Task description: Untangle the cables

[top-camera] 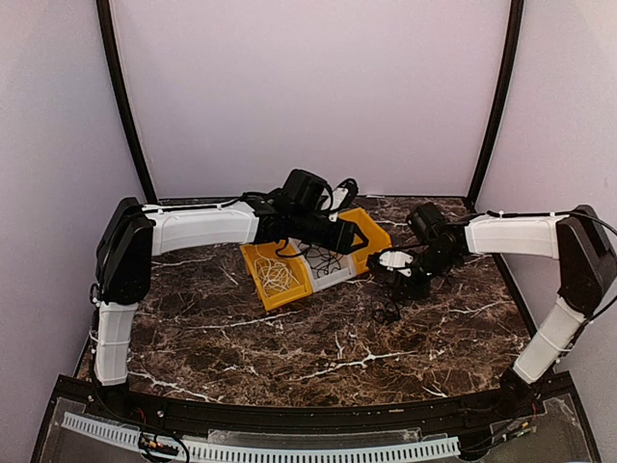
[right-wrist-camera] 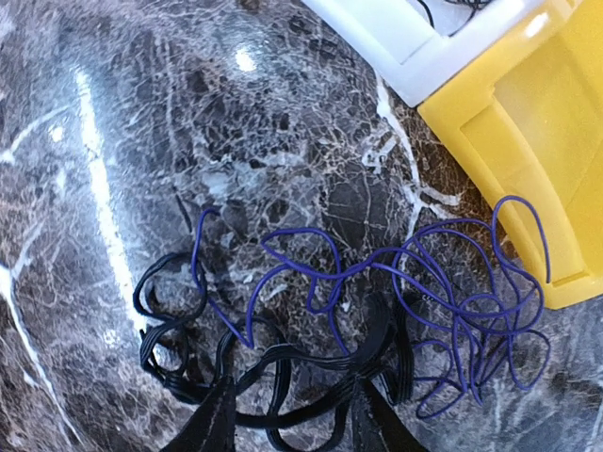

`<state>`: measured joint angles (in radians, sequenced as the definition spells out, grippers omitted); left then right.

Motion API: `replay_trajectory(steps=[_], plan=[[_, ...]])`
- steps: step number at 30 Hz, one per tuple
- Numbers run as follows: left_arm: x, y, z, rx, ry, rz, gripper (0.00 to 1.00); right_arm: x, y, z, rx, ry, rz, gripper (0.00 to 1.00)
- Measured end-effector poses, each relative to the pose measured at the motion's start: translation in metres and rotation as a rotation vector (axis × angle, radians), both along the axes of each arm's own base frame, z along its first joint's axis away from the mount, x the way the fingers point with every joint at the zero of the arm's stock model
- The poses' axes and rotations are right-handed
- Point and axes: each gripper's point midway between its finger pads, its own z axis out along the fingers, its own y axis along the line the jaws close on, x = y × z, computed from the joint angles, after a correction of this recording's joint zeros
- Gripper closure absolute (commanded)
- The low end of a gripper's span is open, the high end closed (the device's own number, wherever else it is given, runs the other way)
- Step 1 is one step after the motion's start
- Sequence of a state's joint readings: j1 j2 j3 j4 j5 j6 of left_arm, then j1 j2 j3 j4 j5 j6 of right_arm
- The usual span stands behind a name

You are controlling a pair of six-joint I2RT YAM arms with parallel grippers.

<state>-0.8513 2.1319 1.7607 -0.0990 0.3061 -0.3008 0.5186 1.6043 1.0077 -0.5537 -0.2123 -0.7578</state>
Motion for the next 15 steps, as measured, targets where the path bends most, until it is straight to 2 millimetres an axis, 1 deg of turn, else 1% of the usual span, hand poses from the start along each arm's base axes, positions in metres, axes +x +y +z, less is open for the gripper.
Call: replay_trajectory(steps=[3,7,11,15], plan=[[-0.001,0.001,-0.002,0.005,0.003,0.001,0.49,0.012,0.003,-0.009,0.029,0.066,-0.063,0.60],[-0.004,0.005,-0.007,0.014,0.015,0.002,0.49,0.026,0.003,-0.011,0.063,0.108,-0.138,0.58],[-0.006,0.006,-0.008,0.011,0.022,0.005,0.49,0.033,0.006,-0.004,0.116,0.137,-0.188,0.53],[-0.005,0.005,-0.005,-0.002,0.018,0.008,0.49,0.030,0.015,0.006,0.182,0.183,-0.187,0.52]])
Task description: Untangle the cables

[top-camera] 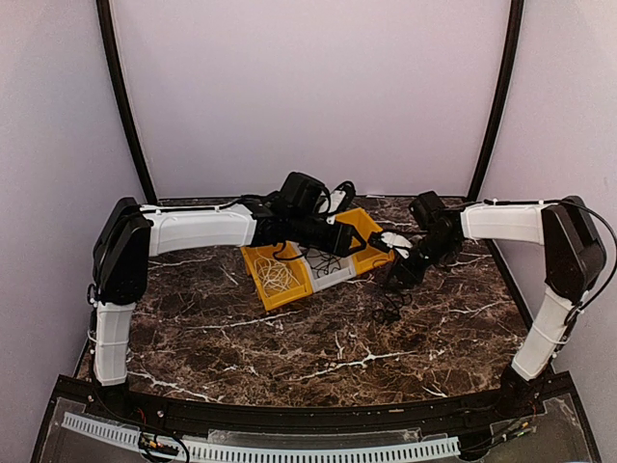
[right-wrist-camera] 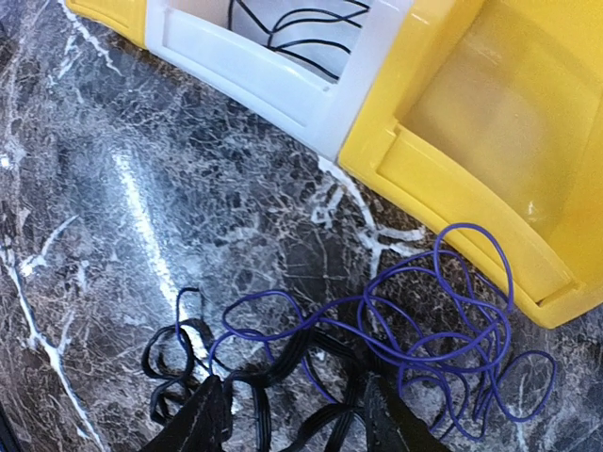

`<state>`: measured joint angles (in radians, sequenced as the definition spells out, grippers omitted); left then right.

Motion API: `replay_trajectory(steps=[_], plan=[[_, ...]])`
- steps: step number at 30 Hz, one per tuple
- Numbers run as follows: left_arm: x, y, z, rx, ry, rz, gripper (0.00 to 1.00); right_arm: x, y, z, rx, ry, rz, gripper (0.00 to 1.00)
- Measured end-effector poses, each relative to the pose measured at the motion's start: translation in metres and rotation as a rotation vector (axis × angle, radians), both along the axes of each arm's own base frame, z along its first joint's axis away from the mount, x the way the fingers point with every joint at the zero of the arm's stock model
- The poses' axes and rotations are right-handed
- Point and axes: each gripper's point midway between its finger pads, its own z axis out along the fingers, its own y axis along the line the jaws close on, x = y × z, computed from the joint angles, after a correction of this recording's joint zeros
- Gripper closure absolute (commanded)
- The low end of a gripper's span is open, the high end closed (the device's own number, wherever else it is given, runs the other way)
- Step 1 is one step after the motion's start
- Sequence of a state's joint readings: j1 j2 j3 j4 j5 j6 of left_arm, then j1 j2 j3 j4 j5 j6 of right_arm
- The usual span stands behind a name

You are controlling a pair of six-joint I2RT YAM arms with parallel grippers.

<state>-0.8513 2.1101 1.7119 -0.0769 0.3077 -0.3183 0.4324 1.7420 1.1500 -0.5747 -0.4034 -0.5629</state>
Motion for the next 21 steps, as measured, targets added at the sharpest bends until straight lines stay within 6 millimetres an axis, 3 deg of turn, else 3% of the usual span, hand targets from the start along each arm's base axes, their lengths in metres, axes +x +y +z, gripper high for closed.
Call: replay_trajectory(steps=[9,14,18,21], plan=[[-0.001,0.000,0.000,-0.003,0.004,-0.001,0.49,-0.013,0.009,-0.002,0.055,0.098,0.013,0.53],[-0.002,0.000,-0.002,-0.001,0.011,-0.002,0.49,-0.011,0.009,-0.011,0.042,0.125,-0.003,0.65],[-0.002,0.000,-0.003,-0.001,0.013,-0.002,0.49,-0.011,0.007,-0.016,0.022,0.141,-0.024,0.66],[-0.002,0.001,-0.003,-0.001,0.015,-0.001,0.49,-0.010,0.006,-0.017,0.019,0.143,-0.033,0.89]])
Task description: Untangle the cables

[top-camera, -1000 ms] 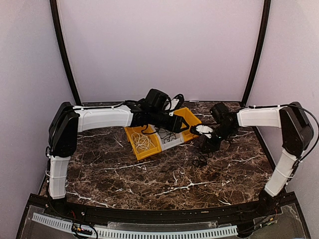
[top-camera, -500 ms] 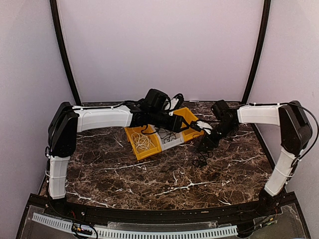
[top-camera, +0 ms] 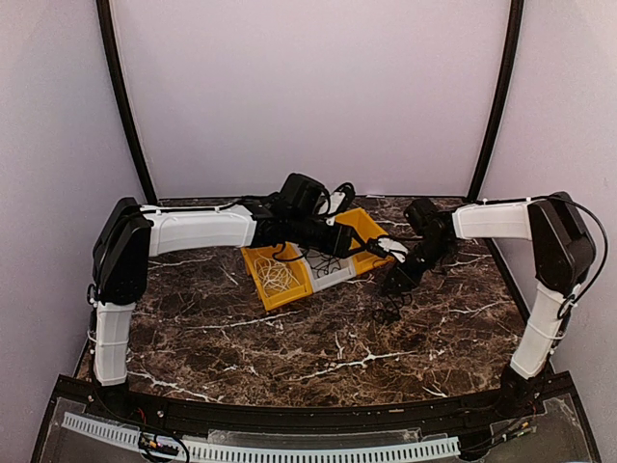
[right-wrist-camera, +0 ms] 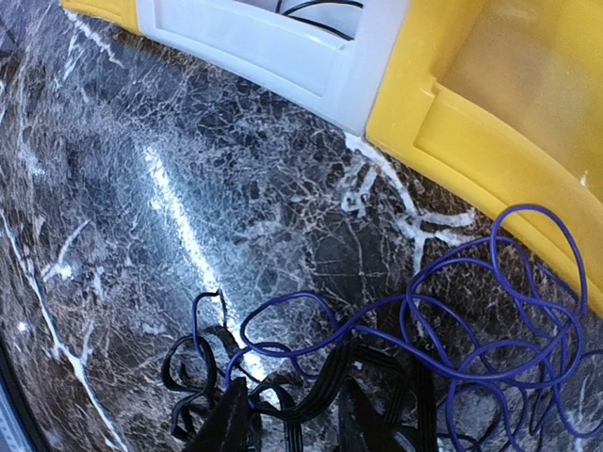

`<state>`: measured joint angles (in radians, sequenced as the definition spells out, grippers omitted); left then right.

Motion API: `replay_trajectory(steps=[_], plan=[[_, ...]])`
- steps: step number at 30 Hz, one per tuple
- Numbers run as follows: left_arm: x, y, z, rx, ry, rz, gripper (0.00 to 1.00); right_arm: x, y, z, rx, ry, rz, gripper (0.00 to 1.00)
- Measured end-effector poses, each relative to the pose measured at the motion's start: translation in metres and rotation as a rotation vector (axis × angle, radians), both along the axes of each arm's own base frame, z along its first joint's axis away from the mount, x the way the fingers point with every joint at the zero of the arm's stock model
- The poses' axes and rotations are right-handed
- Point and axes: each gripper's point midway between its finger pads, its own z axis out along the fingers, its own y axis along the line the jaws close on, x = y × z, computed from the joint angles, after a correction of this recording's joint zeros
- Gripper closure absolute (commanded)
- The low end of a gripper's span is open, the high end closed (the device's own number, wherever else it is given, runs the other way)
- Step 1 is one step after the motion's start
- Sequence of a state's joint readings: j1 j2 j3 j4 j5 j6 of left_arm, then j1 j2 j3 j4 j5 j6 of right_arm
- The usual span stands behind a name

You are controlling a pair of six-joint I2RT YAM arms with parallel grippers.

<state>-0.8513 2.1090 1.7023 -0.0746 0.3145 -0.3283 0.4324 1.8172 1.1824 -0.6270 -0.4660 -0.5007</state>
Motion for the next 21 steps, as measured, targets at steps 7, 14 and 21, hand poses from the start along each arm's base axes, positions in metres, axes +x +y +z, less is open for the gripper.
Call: replay_trajectory(steps=[7,14,21], plan=[[0.001,-0.001,0.002,-0.008,-0.005,0.000,0.50,-0.001,-0.002,0.000,-0.012,0.016,-0.013,1.00],[-0.009,-0.009,0.005,-0.036,-0.046,-0.059,0.49,-0.007,-0.007,0.031,-0.003,-0.002,-0.008,1.00],[-0.060,-0.041,0.013,-0.086,-0.183,-0.217,0.46,-0.014,-0.004,0.132,0.110,-0.169,0.024,1.00]])
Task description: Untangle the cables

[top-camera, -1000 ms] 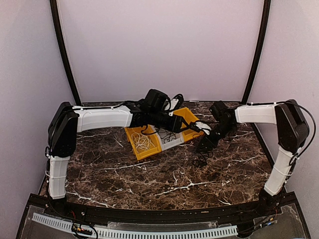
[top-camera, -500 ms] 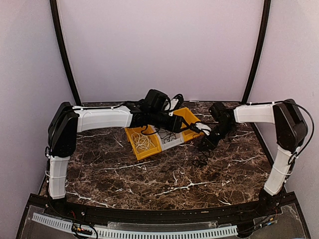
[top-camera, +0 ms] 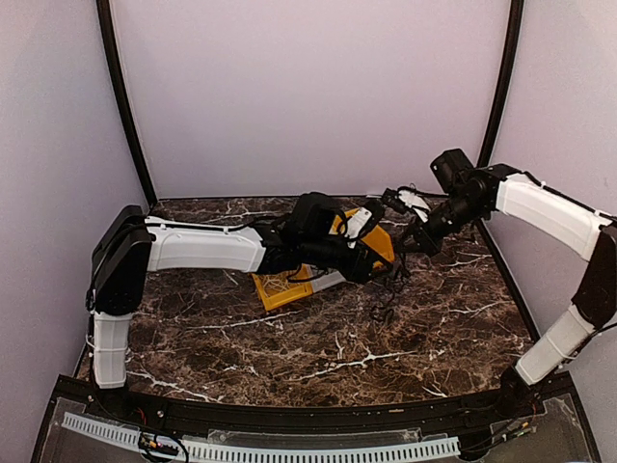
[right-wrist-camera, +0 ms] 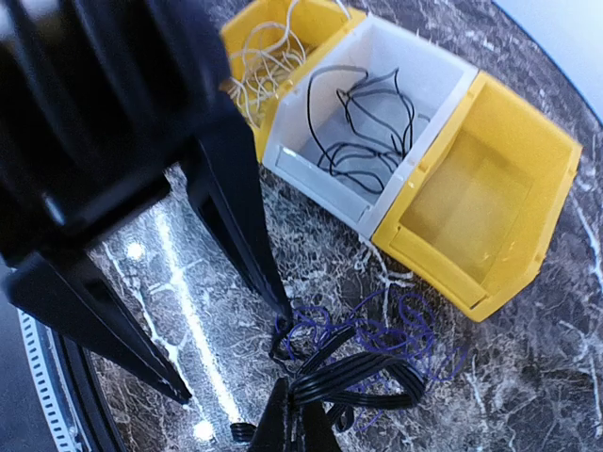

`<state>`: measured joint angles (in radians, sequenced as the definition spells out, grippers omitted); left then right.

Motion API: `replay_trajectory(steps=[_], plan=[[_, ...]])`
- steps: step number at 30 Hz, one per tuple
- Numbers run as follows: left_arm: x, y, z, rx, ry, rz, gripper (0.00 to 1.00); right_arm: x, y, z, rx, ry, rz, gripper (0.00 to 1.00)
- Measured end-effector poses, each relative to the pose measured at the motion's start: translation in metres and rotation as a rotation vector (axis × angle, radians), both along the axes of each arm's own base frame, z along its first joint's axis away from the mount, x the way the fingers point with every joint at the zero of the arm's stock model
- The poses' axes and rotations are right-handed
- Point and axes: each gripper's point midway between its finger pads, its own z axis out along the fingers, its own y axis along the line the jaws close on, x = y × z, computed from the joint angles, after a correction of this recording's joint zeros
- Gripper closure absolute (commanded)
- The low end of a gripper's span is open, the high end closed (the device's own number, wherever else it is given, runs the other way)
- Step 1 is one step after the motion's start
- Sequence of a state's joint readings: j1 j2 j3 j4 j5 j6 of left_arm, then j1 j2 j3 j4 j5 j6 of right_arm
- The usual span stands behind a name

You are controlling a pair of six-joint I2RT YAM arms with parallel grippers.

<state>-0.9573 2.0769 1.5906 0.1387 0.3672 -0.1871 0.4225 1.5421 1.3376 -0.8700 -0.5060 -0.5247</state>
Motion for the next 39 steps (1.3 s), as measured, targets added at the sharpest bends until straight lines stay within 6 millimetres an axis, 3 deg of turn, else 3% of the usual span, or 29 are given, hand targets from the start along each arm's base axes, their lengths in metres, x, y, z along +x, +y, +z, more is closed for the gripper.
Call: replay_trajectory(steps=[4,12,15,22,27,29,31,34,35,39], plan=[[-0.013,-0.014,0.014,-0.079,-0.047,-0.050,0.45,-0.012,0.004,0.051,0.083,-0.072,0.042,1.00],[-0.003,-0.025,0.052,-0.278,-0.093,-0.032,0.50,-0.029,0.017,0.113,0.217,-0.110,0.132,1.00],[-0.001,-0.029,0.048,-0.308,-0.080,-0.029,0.60,-0.033,0.021,0.130,0.257,-0.120,0.156,1.00],[0.001,-0.035,0.021,-0.291,-0.032,-0.027,0.91,-0.042,0.026,0.156,0.329,-0.137,0.197,1.00],[0.004,-0.034,0.021,-0.291,-0.030,-0.010,1.00,-0.045,0.023,0.174,0.369,-0.171,0.204,0.99],[0.006,-0.033,0.023,-0.294,-0.028,0.004,1.00,-0.045,0.017,0.172,0.380,-0.199,0.192,0.91],[0.007,-0.033,0.028,-0.303,-0.025,0.016,1.00,-0.047,0.010,0.158,0.376,-0.184,0.166,0.79],[0.009,-0.029,0.048,-0.335,-0.026,0.040,1.00,-0.041,0.001,0.121,0.359,-0.140,0.120,0.62],[0.009,-0.027,0.057,-0.349,-0.030,0.044,1.00,-0.037,-0.001,0.099,0.344,-0.105,0.098,0.58],[0.007,-0.017,0.106,-0.436,-0.048,0.068,1.00,-0.033,-0.009,0.053,0.314,-0.048,0.054,0.43]])
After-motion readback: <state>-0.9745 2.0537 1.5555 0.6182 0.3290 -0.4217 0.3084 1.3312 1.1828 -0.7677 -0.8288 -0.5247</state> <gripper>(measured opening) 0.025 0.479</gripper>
